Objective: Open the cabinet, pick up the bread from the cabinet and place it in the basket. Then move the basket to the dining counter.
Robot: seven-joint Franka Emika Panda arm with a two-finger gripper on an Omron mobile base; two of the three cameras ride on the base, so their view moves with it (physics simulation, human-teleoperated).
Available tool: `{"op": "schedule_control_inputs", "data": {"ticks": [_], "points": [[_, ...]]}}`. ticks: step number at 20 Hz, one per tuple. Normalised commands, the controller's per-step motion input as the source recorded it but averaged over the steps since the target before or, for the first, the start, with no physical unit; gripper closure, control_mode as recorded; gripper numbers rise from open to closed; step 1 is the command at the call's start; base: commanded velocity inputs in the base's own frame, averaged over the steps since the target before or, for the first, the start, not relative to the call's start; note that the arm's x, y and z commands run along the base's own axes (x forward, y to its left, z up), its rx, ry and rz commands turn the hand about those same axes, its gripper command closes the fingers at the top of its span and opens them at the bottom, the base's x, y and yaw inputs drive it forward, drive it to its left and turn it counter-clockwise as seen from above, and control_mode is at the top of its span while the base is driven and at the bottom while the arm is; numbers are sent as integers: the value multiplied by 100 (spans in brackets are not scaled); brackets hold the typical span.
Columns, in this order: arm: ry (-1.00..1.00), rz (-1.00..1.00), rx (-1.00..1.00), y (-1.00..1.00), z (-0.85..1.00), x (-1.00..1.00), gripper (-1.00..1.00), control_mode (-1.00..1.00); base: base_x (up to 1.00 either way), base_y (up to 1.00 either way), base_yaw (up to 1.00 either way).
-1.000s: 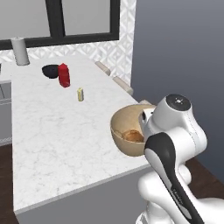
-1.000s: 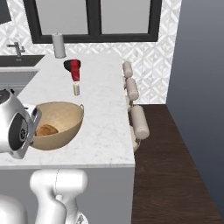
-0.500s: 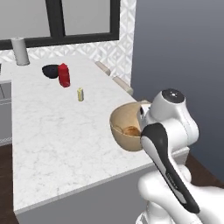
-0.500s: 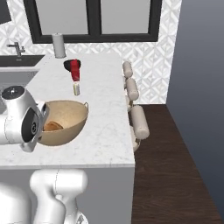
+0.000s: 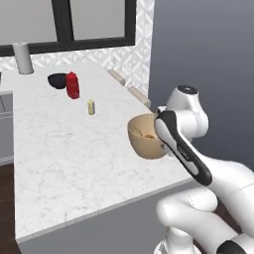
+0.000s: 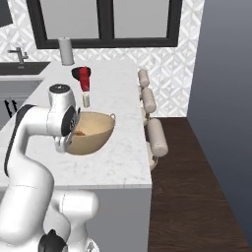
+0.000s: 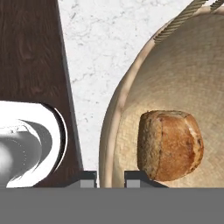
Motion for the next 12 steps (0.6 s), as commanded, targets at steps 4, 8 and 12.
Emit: {"op": "schedule_control_inputs", "data": {"ticks": [4, 8, 12], "points": [[19, 0, 0, 14, -11, 100, 100, -100, 0, 0, 0], [12, 0, 0, 49, -6, 100, 100, -100, 0, 0, 0], [4, 0, 0, 25, -14, 100, 100, -100, 0, 0, 0]]}}
